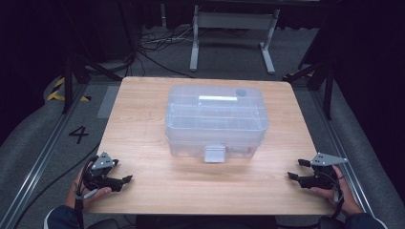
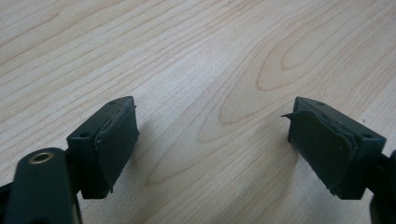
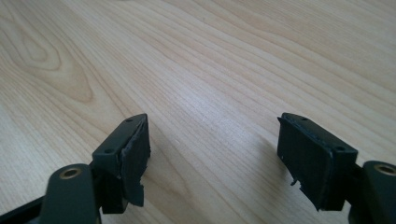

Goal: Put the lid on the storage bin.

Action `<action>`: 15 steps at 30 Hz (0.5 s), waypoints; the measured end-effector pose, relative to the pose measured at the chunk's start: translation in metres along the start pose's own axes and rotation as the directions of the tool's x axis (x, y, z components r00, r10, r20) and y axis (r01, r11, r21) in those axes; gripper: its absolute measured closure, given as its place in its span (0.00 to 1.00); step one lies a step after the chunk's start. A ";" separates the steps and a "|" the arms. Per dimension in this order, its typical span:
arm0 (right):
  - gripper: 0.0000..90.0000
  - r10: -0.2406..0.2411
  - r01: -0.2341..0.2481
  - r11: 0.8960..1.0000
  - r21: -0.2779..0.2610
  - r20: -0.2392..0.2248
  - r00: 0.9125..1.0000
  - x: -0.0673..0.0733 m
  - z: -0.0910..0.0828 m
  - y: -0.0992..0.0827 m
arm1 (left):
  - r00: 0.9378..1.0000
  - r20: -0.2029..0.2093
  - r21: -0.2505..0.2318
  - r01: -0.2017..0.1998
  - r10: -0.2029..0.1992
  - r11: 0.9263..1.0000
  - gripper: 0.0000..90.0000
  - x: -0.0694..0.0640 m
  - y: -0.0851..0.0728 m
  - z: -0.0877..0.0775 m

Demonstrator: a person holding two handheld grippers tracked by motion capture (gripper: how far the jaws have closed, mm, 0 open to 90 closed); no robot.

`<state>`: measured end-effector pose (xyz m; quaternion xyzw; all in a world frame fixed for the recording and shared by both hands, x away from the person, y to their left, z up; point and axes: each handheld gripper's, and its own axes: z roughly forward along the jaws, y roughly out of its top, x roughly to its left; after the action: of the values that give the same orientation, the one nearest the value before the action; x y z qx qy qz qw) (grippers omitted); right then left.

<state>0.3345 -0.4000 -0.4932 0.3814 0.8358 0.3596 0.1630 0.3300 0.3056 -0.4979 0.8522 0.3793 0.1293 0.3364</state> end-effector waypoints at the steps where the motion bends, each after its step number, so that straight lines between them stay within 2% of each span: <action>1: 0.28 0.010 -0.010 1.000 -0.006 -0.004 1.000 -0.001 0.000 -0.001 | 1.000 -0.002 -0.007 0.003 -0.003 1.000 0.16 -0.001 0.000 0.001; 10: 0.25 0.019 -0.019 1.000 -0.005 0.007 1.000 -0.001 0.001 -0.001 | 1.000 -0.005 -0.012 0.005 -0.005 1.000 0.16 -0.001 -0.001 0.001; 15: 0.25 0.018 -0.018 1.000 -0.005 0.007 1.000 -0.001 0.001 -0.001 | 1.000 -0.018 -0.013 0.020 -0.020 1.000 0.15 -0.003 0.000 0.002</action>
<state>0.3351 -0.4010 -0.4947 0.3898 0.8309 0.3617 0.1635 0.3291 0.3028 -0.4994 0.8449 0.3901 0.1362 0.3397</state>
